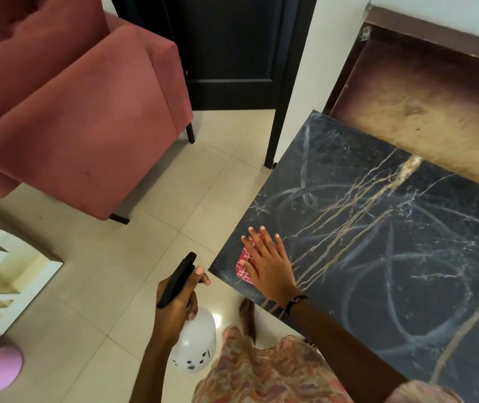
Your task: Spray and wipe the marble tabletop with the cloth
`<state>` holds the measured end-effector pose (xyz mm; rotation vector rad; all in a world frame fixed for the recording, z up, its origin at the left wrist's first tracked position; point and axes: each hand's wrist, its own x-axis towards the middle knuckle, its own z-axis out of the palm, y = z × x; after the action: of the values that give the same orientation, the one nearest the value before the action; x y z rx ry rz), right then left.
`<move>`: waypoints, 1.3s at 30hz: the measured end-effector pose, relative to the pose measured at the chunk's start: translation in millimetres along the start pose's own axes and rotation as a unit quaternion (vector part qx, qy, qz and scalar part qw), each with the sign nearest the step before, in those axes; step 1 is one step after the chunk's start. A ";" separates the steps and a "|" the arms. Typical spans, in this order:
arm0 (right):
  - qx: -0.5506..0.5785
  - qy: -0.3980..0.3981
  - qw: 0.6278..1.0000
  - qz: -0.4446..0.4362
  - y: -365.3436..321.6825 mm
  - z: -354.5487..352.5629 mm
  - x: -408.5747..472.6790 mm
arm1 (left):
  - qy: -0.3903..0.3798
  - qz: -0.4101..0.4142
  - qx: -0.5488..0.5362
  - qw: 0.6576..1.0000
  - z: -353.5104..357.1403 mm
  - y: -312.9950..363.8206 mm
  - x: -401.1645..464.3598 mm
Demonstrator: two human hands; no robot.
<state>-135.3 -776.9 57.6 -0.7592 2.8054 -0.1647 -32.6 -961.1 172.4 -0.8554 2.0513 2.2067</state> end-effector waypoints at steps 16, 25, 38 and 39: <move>-0.032 -0.034 0.997 0.062 55.7 0.9 23.4 | -0.034 -0.007 0.049 0.998 19.5 4.1 20.9; -0.051 -0.050 0.982 -0.173 21.7 23.2 -42.3 | -0.041 -0.013 0.052 0.998 25.9 7.9 31.5; -0.041 -0.036 0.998 -0.014 14.7 -0.7 65.6 | -0.048 0.001 0.086 0.995 16.5 9.4 44.4; -0.036 -0.037 0.998 -0.036 4.4 3.6 59.0 | -0.051 0.002 0.086 0.995 16.5 9.4 45.8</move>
<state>-186.0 -803.3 42.1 -0.8661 2.7285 -0.0461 -81.3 -963.3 163.0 -0.7093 2.1568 1.9934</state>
